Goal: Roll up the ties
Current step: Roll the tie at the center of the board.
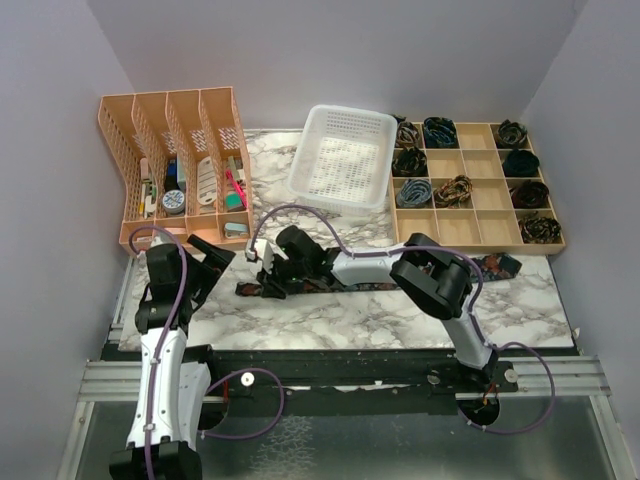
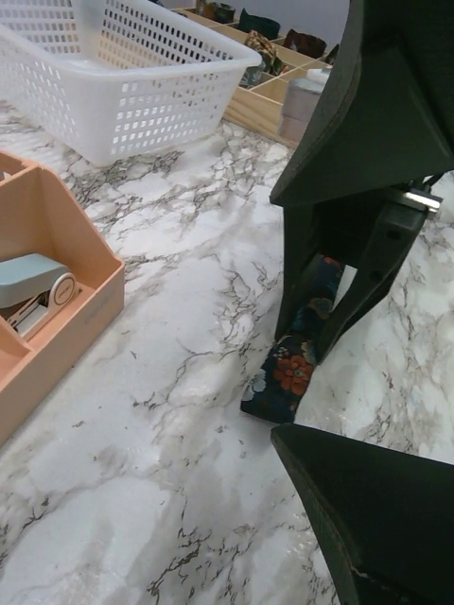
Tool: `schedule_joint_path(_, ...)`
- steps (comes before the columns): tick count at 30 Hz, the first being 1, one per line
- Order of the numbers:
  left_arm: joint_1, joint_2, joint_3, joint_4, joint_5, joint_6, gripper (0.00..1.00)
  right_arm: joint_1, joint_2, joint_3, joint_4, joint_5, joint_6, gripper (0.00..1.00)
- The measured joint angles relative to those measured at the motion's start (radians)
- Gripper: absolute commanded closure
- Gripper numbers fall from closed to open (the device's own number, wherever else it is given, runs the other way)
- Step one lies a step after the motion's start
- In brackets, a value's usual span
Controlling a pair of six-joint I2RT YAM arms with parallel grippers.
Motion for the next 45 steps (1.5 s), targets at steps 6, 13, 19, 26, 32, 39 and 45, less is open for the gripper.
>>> schedule_joint_path(6, 0.0, 0.023, -0.087, 0.091, -0.003, -0.037, 0.04, 0.001, -0.012, 0.002, -0.038, -0.049, 0.014, 0.35)
schedule_joint_path(13, 0.0, 0.129, -0.1, 0.218, 0.023, 0.04, 0.01, 0.001, -0.078, 0.017, -0.164, 0.015, 0.156, 0.23)
schedule_joint_path(19, 0.0, -0.012, -0.06, 0.23, -0.007, 0.115, 0.01, 0.0, -0.383, -0.275, -0.093, 0.163, 0.477, 0.2)
schedule_joint_path(26, 0.002, 0.041, 0.019, 0.168, 0.043, 0.146, 0.01, 0.001, -0.485, -0.406, -0.063, 0.268, 0.734, 0.14)
schedule_joint_path(32, 0.002, 0.073, 0.039, 0.14, 0.085, 0.141, 0.01, 0.001, -0.51, -0.444, -0.049, 0.353, 0.877, 0.0)
schedule_joint_path(39, 0.002, 0.055, -0.023, 0.127, 0.043, 0.021, 0.01, -0.002, -0.576, -0.478, -0.055, 0.482, 0.956, 0.13)
schedule_joint_path(45, 0.002, 0.029, -0.093, 0.128, -0.014, -0.087, 0.02, -0.002, -0.558, -0.405, -0.068, 0.492, 0.959, 0.31)
